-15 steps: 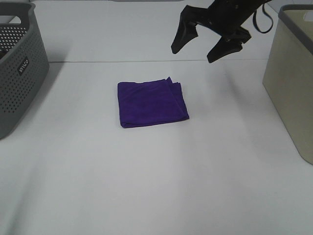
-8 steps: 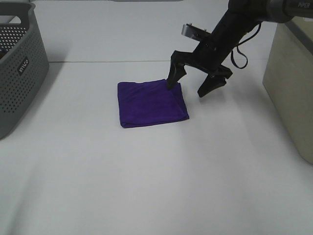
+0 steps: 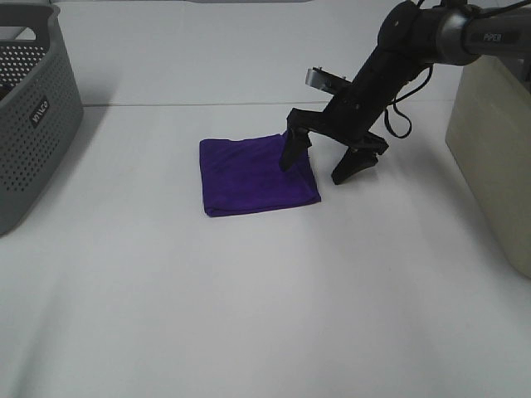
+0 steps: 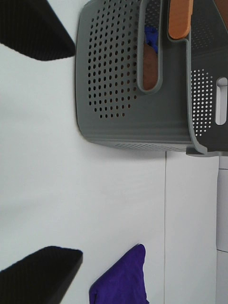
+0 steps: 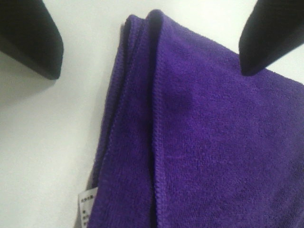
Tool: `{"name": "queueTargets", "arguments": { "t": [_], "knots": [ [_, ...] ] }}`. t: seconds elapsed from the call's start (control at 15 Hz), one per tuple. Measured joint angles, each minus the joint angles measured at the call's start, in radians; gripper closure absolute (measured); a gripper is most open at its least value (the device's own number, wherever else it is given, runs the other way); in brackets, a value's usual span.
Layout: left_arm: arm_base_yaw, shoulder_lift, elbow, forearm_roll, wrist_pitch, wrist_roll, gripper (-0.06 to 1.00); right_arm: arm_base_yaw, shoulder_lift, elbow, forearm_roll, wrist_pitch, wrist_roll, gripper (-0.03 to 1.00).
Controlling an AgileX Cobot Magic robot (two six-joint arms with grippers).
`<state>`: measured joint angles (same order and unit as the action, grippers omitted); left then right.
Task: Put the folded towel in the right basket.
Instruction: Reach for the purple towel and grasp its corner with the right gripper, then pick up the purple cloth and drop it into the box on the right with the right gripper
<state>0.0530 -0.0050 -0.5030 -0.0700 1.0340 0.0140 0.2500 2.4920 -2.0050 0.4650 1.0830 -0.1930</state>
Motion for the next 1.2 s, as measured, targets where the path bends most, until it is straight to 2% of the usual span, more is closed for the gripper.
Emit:
{"name": "queueTargets", "arguments": {
  "t": [0.2,0.4,0.67,0.87,0.93,1.07,1.2],
  "knots": [
    [0.000,0.000,0.000,0.000,0.000,0.000,-0.05,0.000,0.004,0.000,0.026,-0.008,0.003,-0.01],
    [0.000,0.000,0.000,0.000,0.000,0.000,-0.05,0.017,0.019,-0.006,0.064,-0.055,0.005,0.00],
    [0.000,0.000,0.000,0.000,0.000,0.000,-0.05,0.121,0.062,-0.024,0.127,-0.144,0.006,0.09],
    [0.000,0.000,0.000,0.000,0.000,0.000,-0.05,0.214,0.080,-0.026,0.136,-0.226,0.006,0.34],
    [0.000,0.000,0.000,0.000,0.000,0.000,-0.05,0.256,0.092,-0.025,0.135,-0.261,0.006,0.64],
    [0.000,0.000,0.000,0.000,0.000,0.000,-0.05,0.280,0.096,-0.023,0.140,-0.277,0.006,0.90],
    [0.000,0.000,0.000,0.000,0.000,0.000,-0.05,0.283,0.096,-0.023,0.145,-0.271,0.006,0.93]
  ]
}}
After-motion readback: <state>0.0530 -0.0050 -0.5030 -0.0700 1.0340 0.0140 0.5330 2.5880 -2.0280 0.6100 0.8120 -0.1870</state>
